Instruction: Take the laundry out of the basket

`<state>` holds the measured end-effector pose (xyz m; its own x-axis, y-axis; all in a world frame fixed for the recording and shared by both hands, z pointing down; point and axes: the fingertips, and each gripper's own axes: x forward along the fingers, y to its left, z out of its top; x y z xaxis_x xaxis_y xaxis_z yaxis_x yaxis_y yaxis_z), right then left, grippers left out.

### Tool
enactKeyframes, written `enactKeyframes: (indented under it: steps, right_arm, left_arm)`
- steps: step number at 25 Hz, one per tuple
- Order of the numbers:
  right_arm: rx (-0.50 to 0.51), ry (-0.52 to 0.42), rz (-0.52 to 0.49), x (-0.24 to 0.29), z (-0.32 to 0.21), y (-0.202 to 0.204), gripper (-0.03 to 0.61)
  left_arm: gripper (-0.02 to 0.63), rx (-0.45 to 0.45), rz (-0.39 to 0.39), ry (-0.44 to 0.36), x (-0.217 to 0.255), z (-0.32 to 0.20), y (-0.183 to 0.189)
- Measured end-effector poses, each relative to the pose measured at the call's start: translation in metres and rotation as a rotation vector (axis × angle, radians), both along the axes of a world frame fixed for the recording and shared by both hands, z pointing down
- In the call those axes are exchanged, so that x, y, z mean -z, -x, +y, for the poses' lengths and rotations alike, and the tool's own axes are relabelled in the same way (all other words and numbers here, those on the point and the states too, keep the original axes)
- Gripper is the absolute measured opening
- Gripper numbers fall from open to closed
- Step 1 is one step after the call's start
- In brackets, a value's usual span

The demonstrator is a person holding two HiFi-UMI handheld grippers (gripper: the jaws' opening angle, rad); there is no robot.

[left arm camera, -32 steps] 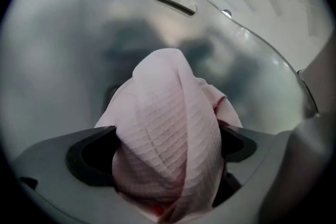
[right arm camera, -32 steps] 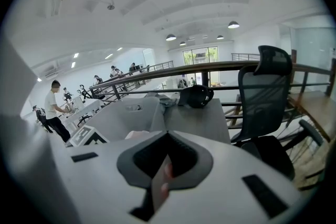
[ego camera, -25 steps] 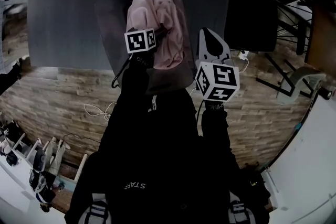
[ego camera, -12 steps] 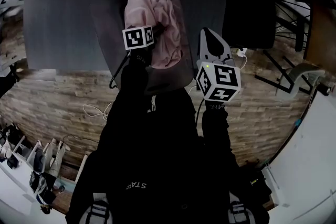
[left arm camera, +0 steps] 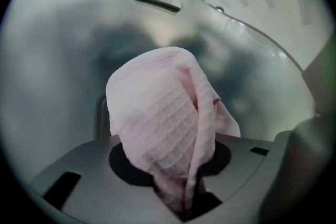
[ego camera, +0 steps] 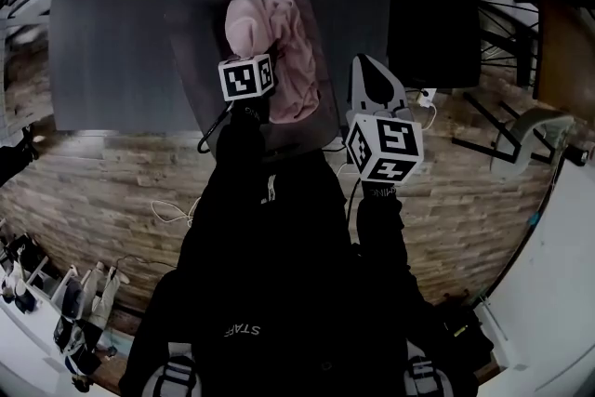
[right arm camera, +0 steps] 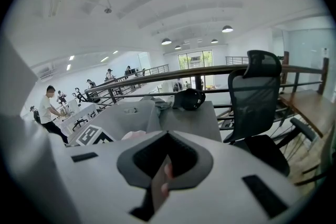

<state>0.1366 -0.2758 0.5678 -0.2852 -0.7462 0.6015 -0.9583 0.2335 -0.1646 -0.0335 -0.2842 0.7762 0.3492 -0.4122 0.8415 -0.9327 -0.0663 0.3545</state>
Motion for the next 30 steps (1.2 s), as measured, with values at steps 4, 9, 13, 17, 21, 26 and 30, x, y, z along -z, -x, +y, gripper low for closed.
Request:
enactKeyframes:
  steps: [4,9,13,17,21,26,30]
  right_arm:
    - [-0.019,-0.032,-0.005,0.016,0.008,-0.007,0.015]
    - [-0.03,-0.081,-0.017,0.039,0.02,-0.007,0.014]
    - [-0.033,-0.122,-0.021,0.058,0.031,-0.006,0.014]
    - [-0.03,-0.162,-0.028,0.077,0.044,-0.001,0.014]
    - [-0.023,-0.212,-0.029,0.107,0.063,0.006,0.014]
    - [0.003,-0.295,-0.024,0.147,0.076,0.023,0.015]
    - [0.027,-0.36,-0.015,0.174,0.08,0.038,0.014]
  left_arm:
    - [0.166,-0.01,-0.001,-0.052,0.029,0.001,-0.005]
    - [0.164,-0.012,-0.019,-0.152,0.081,0.0,-0.004]
    - [0.164,-0.01,-0.011,-0.25,0.128,0.002,-0.002]
    - [0.164,-0.017,-0.015,-0.37,0.181,0.008,0.003]
    - [0.164,-0.017,-0.02,-0.488,0.24,0.022,0.008]
    - [0.164,-0.006,-0.013,-0.631,0.307,0.034,0.02]
    - [0.164,0.0,-0.017,-0.725,0.35,0.042,0.03]
